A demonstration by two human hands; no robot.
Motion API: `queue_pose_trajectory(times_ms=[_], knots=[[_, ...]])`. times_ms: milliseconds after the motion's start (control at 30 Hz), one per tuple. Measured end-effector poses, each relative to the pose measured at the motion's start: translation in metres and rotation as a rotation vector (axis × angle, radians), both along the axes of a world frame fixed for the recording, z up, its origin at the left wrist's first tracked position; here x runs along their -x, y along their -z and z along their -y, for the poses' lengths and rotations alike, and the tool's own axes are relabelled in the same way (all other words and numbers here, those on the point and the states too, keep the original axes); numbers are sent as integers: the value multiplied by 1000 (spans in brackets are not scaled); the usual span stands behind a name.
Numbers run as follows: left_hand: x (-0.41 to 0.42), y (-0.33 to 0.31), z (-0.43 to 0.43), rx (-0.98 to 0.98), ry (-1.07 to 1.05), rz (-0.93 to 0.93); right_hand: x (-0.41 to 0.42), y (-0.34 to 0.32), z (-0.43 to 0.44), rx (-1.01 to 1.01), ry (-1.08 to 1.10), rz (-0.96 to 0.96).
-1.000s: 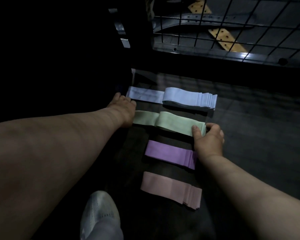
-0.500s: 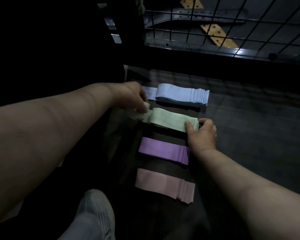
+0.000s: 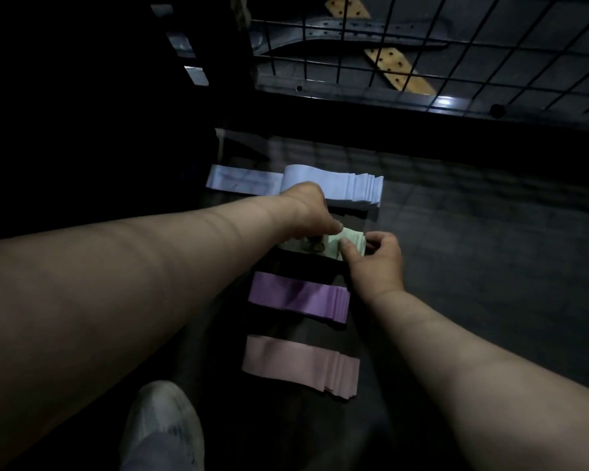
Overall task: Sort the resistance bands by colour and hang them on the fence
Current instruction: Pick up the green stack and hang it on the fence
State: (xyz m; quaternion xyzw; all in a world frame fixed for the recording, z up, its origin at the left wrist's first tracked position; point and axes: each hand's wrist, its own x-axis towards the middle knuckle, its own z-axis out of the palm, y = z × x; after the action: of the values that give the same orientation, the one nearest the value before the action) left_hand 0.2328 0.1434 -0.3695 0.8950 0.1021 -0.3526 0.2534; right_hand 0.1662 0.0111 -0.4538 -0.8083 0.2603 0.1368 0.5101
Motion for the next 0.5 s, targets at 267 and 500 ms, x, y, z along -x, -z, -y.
queue_pose_trajectory(times_ms=[267, 500], knots=[[10, 6, 5, 297, -353, -76, -2, -2, 5, -122, 136, -34], [15, 9, -1, 295, -356, -71, 8, -6, 1, -8, -46, -1]])
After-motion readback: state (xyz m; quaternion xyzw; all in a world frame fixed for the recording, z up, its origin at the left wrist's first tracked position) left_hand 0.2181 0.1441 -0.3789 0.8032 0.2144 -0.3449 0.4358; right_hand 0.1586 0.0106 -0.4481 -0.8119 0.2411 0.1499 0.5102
